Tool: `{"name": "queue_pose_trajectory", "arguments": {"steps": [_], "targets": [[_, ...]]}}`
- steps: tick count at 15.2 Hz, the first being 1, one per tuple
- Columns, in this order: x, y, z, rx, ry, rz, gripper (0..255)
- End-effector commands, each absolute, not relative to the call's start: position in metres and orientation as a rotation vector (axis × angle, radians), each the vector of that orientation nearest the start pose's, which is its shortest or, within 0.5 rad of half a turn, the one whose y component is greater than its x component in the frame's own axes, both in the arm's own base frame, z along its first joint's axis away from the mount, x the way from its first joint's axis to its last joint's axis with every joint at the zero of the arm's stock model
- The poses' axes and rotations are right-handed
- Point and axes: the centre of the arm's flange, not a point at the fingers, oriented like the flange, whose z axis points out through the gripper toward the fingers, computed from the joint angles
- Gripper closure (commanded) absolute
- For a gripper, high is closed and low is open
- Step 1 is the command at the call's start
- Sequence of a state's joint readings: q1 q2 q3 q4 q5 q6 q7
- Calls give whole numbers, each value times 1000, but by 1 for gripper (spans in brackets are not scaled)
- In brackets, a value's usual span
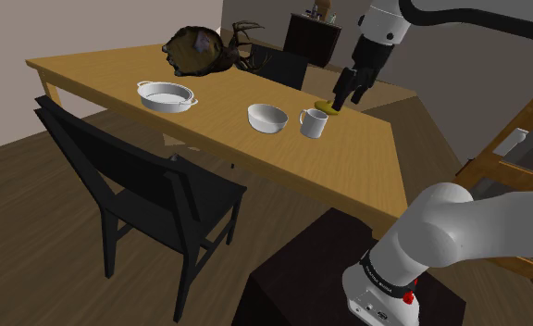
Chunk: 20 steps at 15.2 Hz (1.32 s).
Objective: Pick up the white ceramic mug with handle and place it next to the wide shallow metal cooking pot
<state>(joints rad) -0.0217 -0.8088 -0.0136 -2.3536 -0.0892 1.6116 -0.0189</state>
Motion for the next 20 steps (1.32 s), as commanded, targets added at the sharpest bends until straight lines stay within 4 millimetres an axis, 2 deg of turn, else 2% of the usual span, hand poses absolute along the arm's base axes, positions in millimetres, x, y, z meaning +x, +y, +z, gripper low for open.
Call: {"name": "queue_pose_trajectory", "arguments": {"steps": [1,20], "targets": [[305,-21,603,-3221,19,-104,0],[438,-222,510,-3179,60,-46,0]]}}
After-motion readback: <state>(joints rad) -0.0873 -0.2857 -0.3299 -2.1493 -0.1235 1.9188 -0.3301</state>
